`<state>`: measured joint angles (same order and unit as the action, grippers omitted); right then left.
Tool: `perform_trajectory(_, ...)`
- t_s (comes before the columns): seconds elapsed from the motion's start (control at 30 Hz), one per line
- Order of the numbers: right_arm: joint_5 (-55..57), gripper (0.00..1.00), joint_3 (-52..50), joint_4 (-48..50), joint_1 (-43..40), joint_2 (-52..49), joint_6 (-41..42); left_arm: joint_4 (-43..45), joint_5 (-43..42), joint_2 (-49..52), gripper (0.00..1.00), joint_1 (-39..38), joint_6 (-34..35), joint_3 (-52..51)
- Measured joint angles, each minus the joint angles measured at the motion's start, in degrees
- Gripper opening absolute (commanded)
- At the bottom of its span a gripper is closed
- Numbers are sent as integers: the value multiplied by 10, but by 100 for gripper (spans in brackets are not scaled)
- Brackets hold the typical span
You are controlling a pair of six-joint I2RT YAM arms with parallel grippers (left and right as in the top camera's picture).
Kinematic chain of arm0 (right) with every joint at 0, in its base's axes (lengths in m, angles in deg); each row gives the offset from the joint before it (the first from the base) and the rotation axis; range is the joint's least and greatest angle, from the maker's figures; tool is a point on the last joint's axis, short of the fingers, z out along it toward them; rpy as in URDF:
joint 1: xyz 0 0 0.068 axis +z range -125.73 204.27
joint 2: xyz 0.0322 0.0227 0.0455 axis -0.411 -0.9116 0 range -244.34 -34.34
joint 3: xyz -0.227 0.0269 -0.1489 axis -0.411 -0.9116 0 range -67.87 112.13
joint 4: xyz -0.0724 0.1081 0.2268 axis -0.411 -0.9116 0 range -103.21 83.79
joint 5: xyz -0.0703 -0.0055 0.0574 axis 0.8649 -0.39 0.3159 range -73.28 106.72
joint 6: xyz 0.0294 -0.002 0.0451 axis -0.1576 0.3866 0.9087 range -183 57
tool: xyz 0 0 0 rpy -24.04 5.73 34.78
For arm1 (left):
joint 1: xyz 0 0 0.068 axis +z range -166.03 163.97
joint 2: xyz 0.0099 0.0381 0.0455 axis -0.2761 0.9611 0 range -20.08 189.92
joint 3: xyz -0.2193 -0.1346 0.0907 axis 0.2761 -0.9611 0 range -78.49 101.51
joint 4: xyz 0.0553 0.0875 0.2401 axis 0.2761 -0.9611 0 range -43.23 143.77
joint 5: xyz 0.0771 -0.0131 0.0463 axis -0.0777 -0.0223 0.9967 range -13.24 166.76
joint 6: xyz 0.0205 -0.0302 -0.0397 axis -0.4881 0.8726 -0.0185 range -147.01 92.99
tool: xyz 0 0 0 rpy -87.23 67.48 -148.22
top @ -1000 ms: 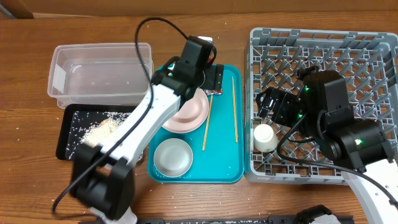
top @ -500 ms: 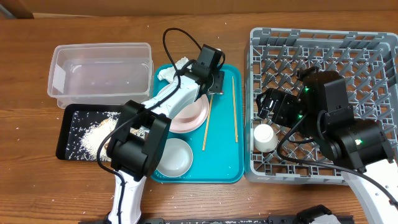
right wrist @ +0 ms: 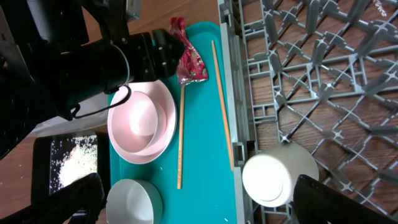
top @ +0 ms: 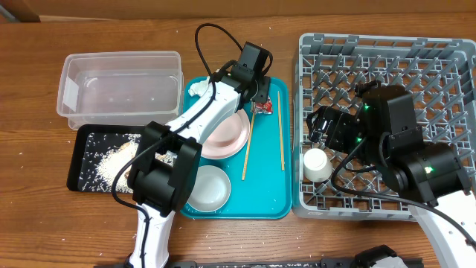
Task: Sort waste into correct bins and load items into the dishwasher
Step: 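Grasp the red wrapper with the left gripper and drop it in the clear bin, then grasp the crumpled tissue with the left gripper and move it to the bin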
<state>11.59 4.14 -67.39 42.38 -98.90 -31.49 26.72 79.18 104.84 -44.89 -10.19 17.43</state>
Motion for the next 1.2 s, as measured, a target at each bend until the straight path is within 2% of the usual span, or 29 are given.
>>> perform_trajectory(0.1,0,100,0,-5,0,0,0,18,0,2,79,0,2,0)
perform_trajectory(0.27,0,100,0,-10,0,0,0,44,0,27,55,0,2,0)
perform_trajectory(0.37,0,100,0,-10,0,0,0,41,0,44,31,0,4,0)
perform_trajectory(0.43,0,100,0,-10,0,0,0,38,0,49,9,0,7,0)
perform_trajectory(0.47,0,100,0,-10,0,0,0,38,-1,50,4,0,5,0)
perform_trajectory(0.7,0,100,0,-10,0,0,0,-7,-18,40,4,0,6,9)
perform_trajectory(0.8,0,100,0,-10,0,0,0,-68,-12,6,4,2,7,18)
perform_trajectory(0.93,0,100,0,-10,0,0,0,-162,38,-82,4,17,24,27)
perform_trajectory(1.07,0,100,0,-10,0,0,0,-239,86,-161,4,73,44,45)
perform_trajectory(1.17,0,100,0,-10,0,0,0,-264,108,-178,4,139,63,49)
perform_trajectory(1.2,0,100,0,-10,0,0,0,-266,112,-174,13,165,69,47)
